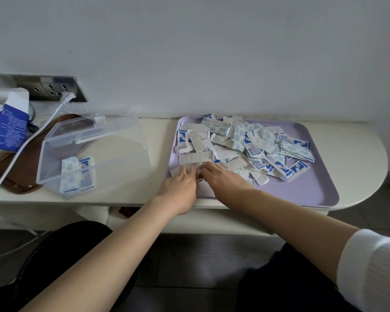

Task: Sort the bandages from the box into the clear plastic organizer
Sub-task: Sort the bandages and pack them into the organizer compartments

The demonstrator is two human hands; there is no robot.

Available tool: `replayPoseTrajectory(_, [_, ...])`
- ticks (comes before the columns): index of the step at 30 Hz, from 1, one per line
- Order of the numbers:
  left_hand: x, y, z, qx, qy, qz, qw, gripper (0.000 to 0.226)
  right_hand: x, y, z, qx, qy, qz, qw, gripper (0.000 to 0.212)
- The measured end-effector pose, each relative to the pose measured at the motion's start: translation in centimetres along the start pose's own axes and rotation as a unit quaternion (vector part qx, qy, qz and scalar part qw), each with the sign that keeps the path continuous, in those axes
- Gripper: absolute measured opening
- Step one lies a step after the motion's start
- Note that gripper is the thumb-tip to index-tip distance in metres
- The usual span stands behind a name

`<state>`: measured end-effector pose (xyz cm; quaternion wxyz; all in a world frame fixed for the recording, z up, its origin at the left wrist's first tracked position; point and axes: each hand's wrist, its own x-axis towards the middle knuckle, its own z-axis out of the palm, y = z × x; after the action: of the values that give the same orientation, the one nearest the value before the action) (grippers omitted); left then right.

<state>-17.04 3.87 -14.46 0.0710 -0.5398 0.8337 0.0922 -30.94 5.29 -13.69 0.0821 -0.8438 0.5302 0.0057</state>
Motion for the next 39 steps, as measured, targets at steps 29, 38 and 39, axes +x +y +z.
replayPoseTrajectory(29, [-7.4,-8.2,-5.3,-0.076,0.062,0.027,0.995,0.013,1.5,-4.8,-0.6,0.215,0.001,0.000,0.977,0.015])
replayPoseTrajectory(38, [-10.1,-12.8,-6.6,-0.071,0.132,0.014,0.989,0.014,1.8,-7.8,-1.7,0.204,0.067,-0.045,0.976,0.029])
replayPoseTrajectory(39, [-10.2,-13.1,-6.7,-0.072,0.138,0.013,0.988,0.015,2.0,-8.6,-2.0,0.208,0.076,-0.050,0.974,0.031])
